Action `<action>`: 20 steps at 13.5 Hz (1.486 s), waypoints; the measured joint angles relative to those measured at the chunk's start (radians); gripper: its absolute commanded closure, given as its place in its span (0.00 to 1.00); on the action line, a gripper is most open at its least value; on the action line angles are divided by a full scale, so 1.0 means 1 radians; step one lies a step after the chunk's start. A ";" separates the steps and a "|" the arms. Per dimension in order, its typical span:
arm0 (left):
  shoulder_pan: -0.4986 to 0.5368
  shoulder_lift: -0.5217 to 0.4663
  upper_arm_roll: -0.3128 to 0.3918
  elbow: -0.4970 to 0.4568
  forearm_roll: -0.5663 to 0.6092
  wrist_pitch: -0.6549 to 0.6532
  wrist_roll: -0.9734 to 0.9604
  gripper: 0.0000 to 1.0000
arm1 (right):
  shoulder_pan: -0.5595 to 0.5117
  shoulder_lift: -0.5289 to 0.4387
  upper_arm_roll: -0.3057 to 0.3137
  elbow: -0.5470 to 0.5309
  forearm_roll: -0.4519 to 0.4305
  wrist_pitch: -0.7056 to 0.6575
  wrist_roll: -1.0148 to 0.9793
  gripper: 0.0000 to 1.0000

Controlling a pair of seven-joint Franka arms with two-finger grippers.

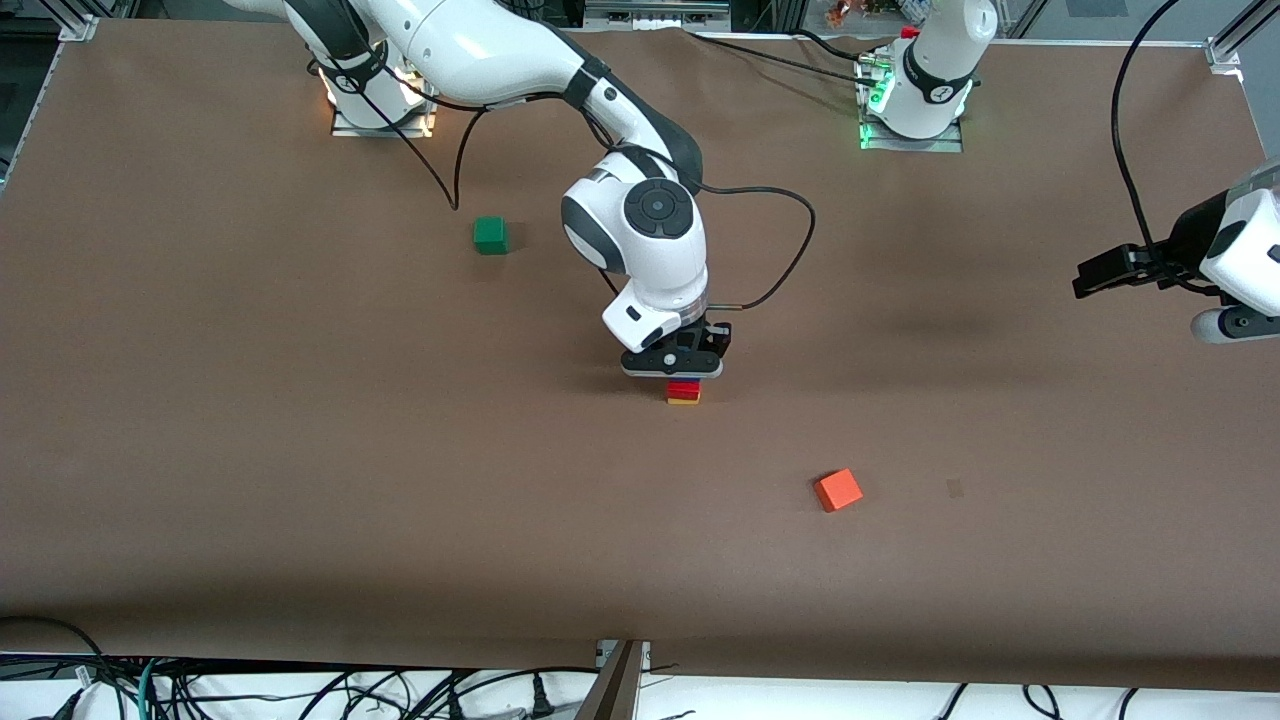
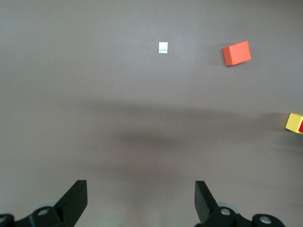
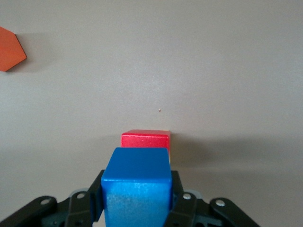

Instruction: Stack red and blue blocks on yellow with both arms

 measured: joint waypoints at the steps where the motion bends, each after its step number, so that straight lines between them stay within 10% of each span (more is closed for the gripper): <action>1: 0.001 0.000 0.000 0.000 0.000 0.001 0.000 0.00 | 0.000 0.000 0.000 0.000 0.000 0.001 -0.001 0.38; 13: 0.002 0.001 0.000 0.001 0.000 0.006 0.006 0.00 | 0.000 0.000 -0.003 0.006 -0.002 0.008 -0.024 0.03; 20: 0.004 0.002 0.000 0.001 0.000 0.006 0.006 0.00 | -0.068 -0.081 -0.005 0.062 0.059 -0.153 -0.024 0.00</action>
